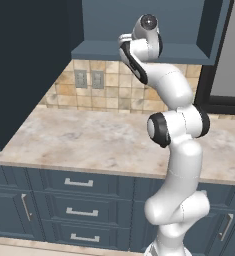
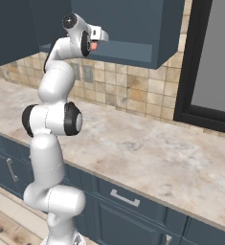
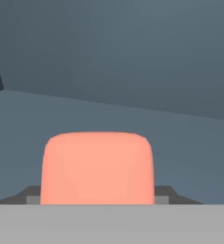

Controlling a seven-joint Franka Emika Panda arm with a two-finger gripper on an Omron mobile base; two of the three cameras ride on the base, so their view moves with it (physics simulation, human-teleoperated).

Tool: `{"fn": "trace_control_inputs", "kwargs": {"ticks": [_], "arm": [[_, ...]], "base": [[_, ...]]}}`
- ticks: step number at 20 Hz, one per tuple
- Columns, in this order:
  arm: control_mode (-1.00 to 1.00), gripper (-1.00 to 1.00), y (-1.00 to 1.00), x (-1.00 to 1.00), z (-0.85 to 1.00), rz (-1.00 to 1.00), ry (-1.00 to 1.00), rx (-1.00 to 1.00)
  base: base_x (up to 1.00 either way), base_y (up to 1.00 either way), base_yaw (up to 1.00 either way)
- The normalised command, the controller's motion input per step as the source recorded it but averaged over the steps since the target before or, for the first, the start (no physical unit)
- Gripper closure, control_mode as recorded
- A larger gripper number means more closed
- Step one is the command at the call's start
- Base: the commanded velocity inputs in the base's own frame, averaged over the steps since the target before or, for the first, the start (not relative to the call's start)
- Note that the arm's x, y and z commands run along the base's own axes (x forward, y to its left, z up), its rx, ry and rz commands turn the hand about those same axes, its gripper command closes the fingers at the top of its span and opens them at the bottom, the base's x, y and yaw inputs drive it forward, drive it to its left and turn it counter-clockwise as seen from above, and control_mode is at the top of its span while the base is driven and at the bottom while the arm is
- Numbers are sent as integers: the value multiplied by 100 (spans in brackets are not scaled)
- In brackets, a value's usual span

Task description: Pick up the bar soap and bar soap from the sink, and place them back in the cabinet, and close the cabinet door.

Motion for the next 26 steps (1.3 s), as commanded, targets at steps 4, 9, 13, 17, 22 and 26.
{"fn": "trace_control_inputs", "kwargs": {"ticks": [4,9,13,17,22,26], "arm": [[-100,-100,0,0,0,0,0,0],[-100,-100,0,0,0,0,0,0],[-100,-100,0,0,0,0,0,0],[-100,-100,0,0,0,0,0,0],[-100,-100,0,-33,0,0,-1,0],[-100,-100,-6,-73,0,0,-1,0]], "base": [[0,0,0],[0,0,0],[0,0,0],[0,0,0],[0,0,0],[0,0,0]]}}
